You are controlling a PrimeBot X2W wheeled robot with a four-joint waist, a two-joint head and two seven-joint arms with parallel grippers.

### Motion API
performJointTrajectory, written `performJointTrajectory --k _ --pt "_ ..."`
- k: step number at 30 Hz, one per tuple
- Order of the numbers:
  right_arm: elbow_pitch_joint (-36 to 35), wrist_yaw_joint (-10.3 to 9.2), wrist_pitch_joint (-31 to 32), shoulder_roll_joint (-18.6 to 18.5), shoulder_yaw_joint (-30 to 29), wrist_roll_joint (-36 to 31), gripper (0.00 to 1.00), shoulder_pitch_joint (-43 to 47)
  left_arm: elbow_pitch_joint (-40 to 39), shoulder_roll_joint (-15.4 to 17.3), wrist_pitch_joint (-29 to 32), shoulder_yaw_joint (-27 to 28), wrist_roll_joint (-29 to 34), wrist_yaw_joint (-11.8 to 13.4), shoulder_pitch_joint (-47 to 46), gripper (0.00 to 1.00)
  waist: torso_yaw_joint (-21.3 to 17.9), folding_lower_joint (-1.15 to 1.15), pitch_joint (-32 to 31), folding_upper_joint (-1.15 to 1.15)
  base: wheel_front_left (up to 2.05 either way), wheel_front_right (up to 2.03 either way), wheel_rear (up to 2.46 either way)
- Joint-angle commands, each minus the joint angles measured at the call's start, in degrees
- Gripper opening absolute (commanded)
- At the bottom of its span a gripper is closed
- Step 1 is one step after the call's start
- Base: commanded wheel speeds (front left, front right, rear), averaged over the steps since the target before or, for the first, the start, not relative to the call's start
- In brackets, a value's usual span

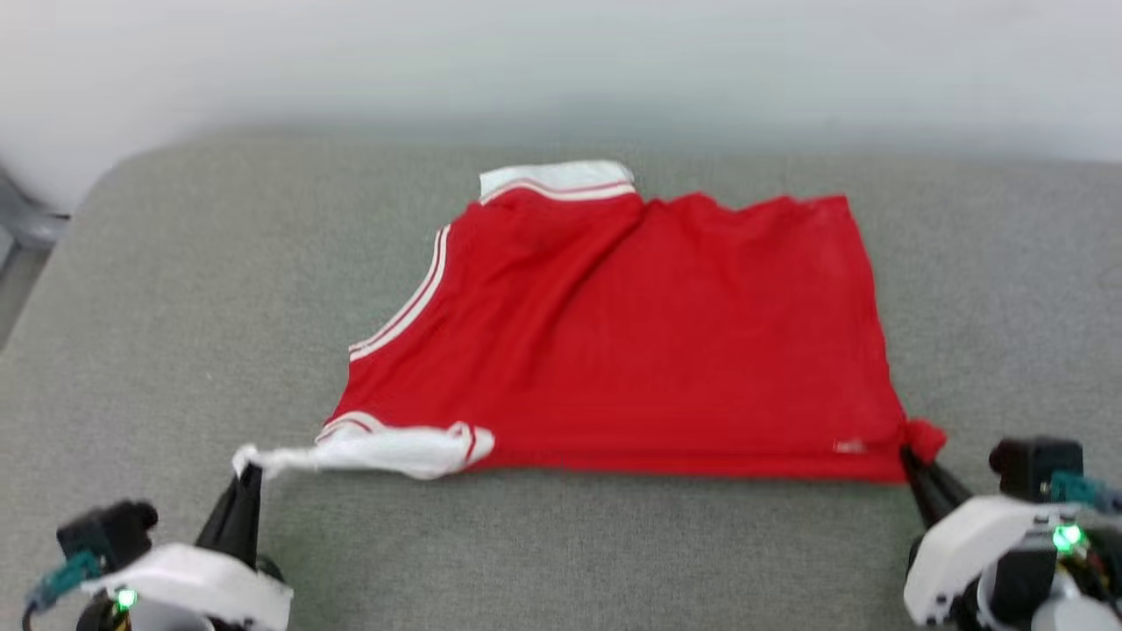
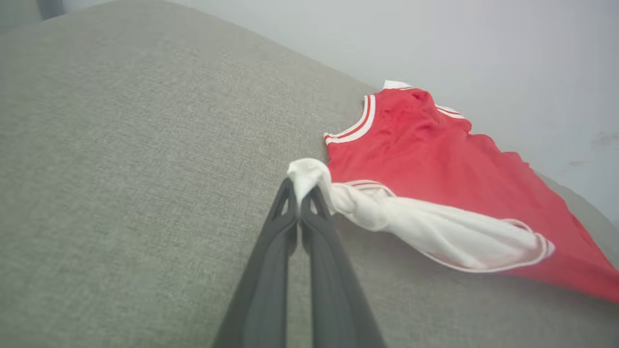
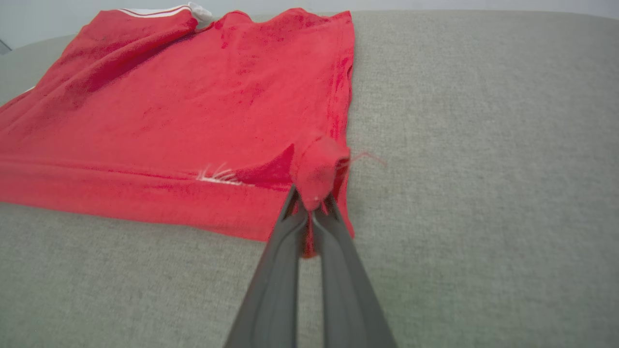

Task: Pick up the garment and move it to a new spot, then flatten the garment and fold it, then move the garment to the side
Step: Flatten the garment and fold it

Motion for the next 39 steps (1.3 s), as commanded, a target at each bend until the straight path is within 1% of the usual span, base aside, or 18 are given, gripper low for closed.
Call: performJointTrajectory --k 1,6,12,16,19,23,27,32,37,39 --pt "-2.63 -0.17 1.13 0.01 -0.27 0.82 0.00 3.95 -1.95 0.56 -0.21 0.85 -0.23 1.60 3.62 0.00 0.05 0.02 -3.15 0.00 0.00 0.00 0.00" --pt "-8.37 -0.17 3.26 0.73 -0.64 1.40 0.00 12.50 -8.34 0.92 1.49 1.16 -1.35 5.27 11.96 0.00 0.23 0.02 -6.08 0.00 0.00 0.00 0.00" --pt "-12.86 -0.17 5.54 1.63 -1.53 2.18 0.00 20.79 -16.33 2.10 3.70 2.20 -2.58 9.34 19.86 0.00 0.49 0.02 -7.73 0.00 0.00 0.00 0.00" --pt "-14.44 -0.17 6.83 1.77 -1.97 2.73 0.00 22.79 -20.50 2.91 4.58 2.34 -2.69 10.20 21.25 0.00 0.66 0.02 -7.66 0.00 0.00 0.00 0.00" --pt "-15.54 -0.16 7.84 1.46 -1.59 3.22 0.00 22.45 -23.31 3.59 5.47 1.86 -1.95 10.34 19.72 0.00 0.62 0.02 -7.09 0.00 0.00 0.00 0.00" --pt "-16.40 -0.15 8.36 0.50 -0.66 2.29 0.00 18.65 -24.49 3.64 7.01 -0.02 -0.69 9.43 15.00 0.00 0.05 0.02 -5.05 0.00 0.00 0.00 0.00" --pt "-15.84 -0.15 8.68 -0.05 -0.31 0.54 0.00 14.05 -22.45 2.63 7.72 -1.95 0.48 7.56 8.67 0.00 -0.44 0.02 -2.14 0.00 0.00 0.00 0.00" --pt "-13.93 -0.13 7.68 0.15 0.07 -0.66 0.00 9.10 -16.34 1.20 7.03 -3.50 1.12 4.13 0.56 0.00 -0.16 0.02 0.84 0.00 0.00 0.00 0.00" --pt "-10.12 -0.13 6.39 0.40 0.28 -2.06 0.00 4.90 -8.84 -0.88 6.57 -4.79 0.68 0.80 -5.83 0.00 -0.15 0.02 4.17 0.00 0.00 0.00 0.00" --pt "-8.48 -0.13 4.70 0.72 0.61 -2.19 0.00 2.90 -5.49 -1.63 6.27 -5.23 0.61 -0.40 -8.16 0.00 -0.14 0.02 5.38 0.00 0.00 0.00 0.00"
